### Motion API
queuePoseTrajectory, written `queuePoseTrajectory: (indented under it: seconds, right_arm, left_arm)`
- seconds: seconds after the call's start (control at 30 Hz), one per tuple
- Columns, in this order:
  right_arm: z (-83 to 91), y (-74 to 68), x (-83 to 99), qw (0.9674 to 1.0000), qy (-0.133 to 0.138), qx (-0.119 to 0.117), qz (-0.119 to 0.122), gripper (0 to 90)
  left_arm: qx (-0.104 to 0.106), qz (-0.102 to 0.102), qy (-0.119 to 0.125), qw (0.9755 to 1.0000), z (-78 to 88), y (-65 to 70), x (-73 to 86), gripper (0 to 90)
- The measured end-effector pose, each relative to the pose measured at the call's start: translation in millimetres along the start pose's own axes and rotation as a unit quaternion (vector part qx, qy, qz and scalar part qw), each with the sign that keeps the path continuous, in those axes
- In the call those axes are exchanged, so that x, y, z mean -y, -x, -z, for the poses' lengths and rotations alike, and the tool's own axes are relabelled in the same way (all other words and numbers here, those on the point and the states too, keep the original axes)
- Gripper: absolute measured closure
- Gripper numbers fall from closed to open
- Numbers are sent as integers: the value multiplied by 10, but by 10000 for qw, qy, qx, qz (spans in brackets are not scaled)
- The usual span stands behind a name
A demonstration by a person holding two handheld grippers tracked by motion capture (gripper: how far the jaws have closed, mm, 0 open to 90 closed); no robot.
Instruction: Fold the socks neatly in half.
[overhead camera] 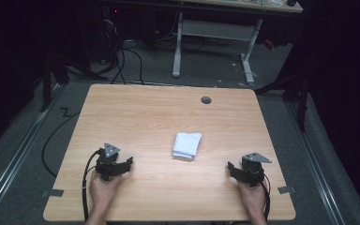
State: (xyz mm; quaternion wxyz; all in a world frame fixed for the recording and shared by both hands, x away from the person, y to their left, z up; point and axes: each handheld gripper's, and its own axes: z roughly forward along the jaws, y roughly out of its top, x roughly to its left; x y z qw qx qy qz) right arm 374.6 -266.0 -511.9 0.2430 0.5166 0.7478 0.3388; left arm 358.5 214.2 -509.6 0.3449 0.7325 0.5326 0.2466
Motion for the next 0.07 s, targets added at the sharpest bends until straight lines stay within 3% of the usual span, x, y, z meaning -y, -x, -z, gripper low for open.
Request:
queuePoseTrajectory:
  seconds: [0.07]
  right_arm:
    - [0, 0, 0, 10000, 0, -1, 0, 357]
  left_arm:
    - [-3, -5, -5, 10000, 0, 2, 0, 302]
